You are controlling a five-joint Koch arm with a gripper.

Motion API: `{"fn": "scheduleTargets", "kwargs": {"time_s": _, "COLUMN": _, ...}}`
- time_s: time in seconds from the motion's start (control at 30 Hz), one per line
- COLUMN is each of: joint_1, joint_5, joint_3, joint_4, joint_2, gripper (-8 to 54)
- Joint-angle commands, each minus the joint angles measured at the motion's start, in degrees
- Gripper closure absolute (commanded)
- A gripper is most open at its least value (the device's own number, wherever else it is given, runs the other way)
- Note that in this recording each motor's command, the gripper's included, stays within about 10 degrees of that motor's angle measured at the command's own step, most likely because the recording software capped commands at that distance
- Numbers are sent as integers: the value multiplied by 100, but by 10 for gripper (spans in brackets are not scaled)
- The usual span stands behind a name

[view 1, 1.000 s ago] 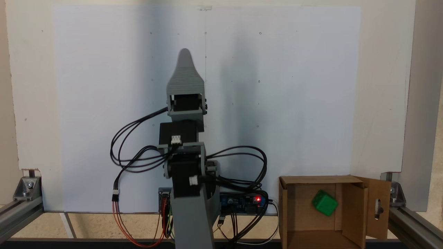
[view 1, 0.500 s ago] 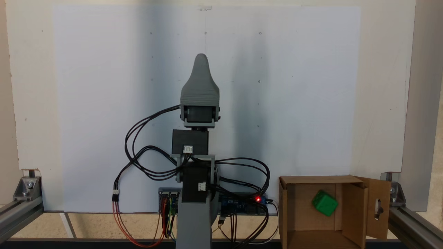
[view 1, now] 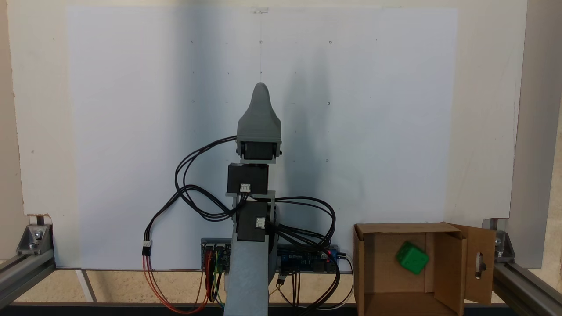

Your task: Grasp a green dice and put it in the bin.

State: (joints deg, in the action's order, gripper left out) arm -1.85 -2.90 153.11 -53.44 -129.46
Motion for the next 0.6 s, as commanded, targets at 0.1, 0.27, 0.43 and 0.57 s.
{"fn": "scheduleTargets", "kwargs": {"time_s": 0.1, "joint_1": -44, "joint_5": -141, "joint_3": 492, "joint_4": -1624, "joint_2": -659, "gripper": 17}}
{"fn": "scheduleTargets", "kwargs": {"time_s": 0.27, "joint_1": -35, "joint_5": -97, "joint_3": 1169, "joint_4": -2758, "joint_2": -650, "gripper": 16}}
{"fn": "scheduleTargets", "kwargs": {"time_s": 0.43, "joint_1": -18, "joint_5": -105, "joint_3": 1881, "joint_4": -3428, "joint_2": -642, "gripper": 12}}
{"fn": "scheduleTargets", "kwargs": {"time_s": 0.57, "joint_1": -44, "joint_5": -105, "joint_3": 2575, "joint_4": -3595, "joint_2": -650, "gripper": 14}}
